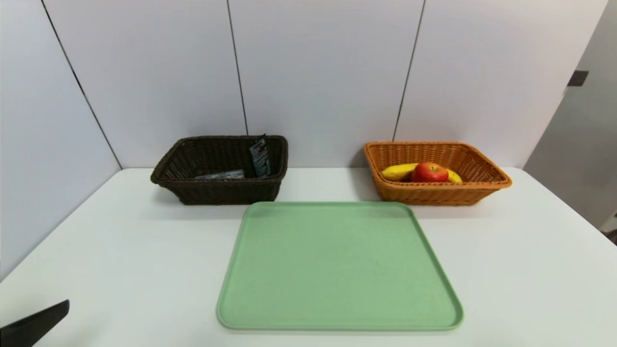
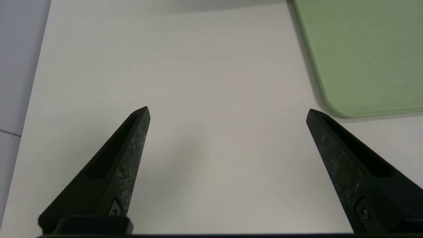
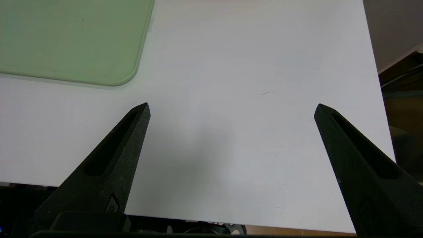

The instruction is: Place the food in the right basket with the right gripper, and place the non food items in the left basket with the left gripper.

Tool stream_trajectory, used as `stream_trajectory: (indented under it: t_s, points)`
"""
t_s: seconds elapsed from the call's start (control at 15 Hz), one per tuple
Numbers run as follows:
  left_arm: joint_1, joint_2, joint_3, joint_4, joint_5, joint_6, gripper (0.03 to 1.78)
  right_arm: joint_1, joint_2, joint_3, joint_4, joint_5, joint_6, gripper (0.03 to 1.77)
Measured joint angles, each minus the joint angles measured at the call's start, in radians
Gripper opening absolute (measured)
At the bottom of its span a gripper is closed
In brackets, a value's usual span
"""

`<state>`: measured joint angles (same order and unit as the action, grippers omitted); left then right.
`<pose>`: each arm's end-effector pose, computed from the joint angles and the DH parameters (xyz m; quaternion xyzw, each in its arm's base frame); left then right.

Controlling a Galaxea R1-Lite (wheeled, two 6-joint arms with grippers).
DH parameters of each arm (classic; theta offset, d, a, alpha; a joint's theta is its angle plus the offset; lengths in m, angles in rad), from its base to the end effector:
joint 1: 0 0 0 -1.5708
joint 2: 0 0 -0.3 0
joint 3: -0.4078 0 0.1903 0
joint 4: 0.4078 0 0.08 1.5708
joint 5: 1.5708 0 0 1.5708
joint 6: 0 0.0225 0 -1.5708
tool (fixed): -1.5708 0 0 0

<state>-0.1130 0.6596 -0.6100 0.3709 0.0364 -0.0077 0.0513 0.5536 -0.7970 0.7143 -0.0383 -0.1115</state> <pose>0.0346 -0.0031 0.2087 0.0118 0.2083 -0.0366 0.9773 -0.0124 -0.0015 0.2266 -0.0646 0.2323 0.0193 0.9703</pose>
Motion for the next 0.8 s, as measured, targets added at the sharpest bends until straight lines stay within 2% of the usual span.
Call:
stream_trajectory:
  t_s: [0.4, 0.53, 0.8]
  points:
    - [0.067, -0.247, 0.198, 0.045, -0.001, 0.005, 1.69, -0.046, -0.174, 0.126, 0.005, 0.027, -0.034, 1.71]
    - [0.092, -0.324, 0.254, 0.063, -0.005, 0.005, 1.69, -0.049, -0.223, 0.156, 0.01, 0.053, -0.039, 1.71]
    - [0.113, -0.431, 0.315, 0.111, -0.005, 0.003, 1.69, -0.049, -0.312, 0.218, 0.016, 0.069, -0.051, 1.71]
